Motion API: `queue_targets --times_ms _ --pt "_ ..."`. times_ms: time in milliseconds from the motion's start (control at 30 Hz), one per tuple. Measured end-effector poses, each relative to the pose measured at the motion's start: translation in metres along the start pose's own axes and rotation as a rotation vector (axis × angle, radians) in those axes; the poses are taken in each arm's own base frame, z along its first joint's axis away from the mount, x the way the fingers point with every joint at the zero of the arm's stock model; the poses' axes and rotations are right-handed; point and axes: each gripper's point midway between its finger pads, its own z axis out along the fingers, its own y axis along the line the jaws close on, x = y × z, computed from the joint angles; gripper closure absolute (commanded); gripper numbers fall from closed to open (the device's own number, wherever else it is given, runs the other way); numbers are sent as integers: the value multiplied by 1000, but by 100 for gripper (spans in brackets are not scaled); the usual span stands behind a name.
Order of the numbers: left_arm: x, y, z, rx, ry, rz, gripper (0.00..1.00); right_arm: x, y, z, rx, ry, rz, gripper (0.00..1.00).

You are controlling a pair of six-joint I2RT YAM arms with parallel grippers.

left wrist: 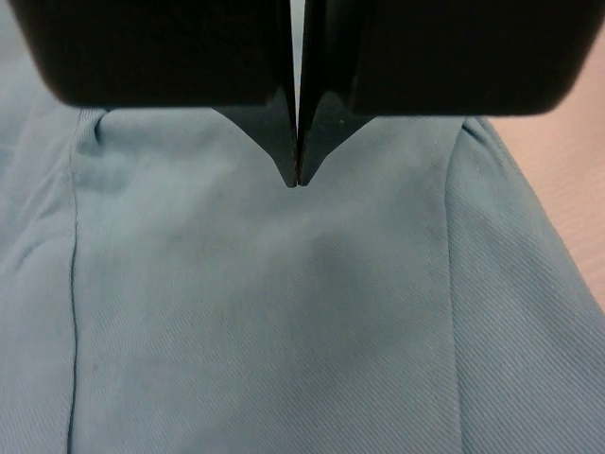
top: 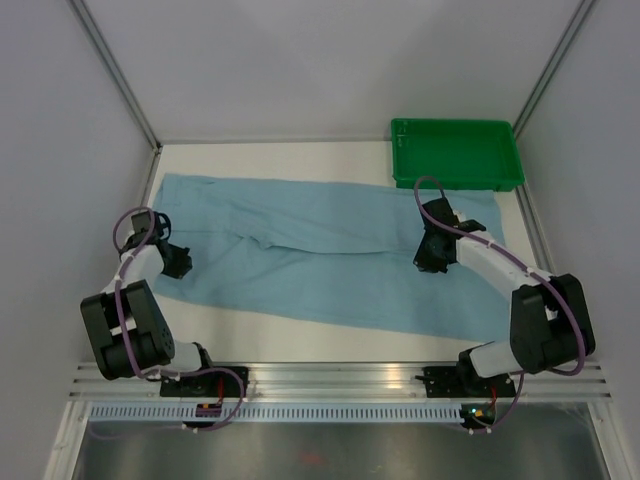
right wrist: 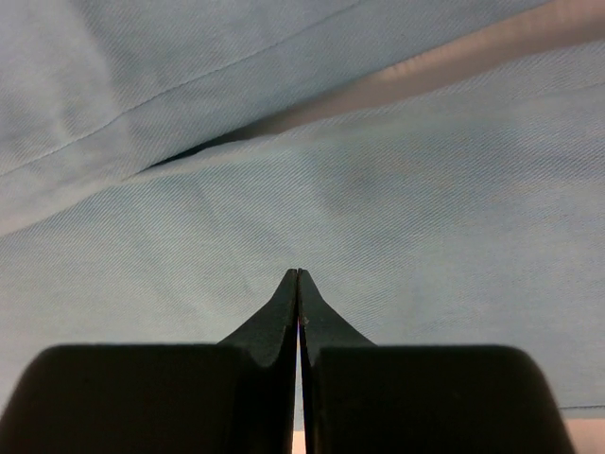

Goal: Fold and stack the trousers
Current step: Flatten the trousers out

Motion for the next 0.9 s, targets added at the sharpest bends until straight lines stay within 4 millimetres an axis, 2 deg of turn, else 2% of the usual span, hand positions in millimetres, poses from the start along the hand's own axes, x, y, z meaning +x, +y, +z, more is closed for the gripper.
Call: queue_targets --times_ms 167,367,667,900 --pt "-13 1 13 3 -24 -90 98 13 -11 17 48 18 43 100" --pt "-6 28 27 -37 -10 -223 98 34 -25 29 95 68 78 100" --pt "-4 32 26 -40 -27 -340 98 33 -24 29 97 61 117 100" --pt "4 51 17 -84 -44 -382 98 30 -28 20 110 34 147 100"
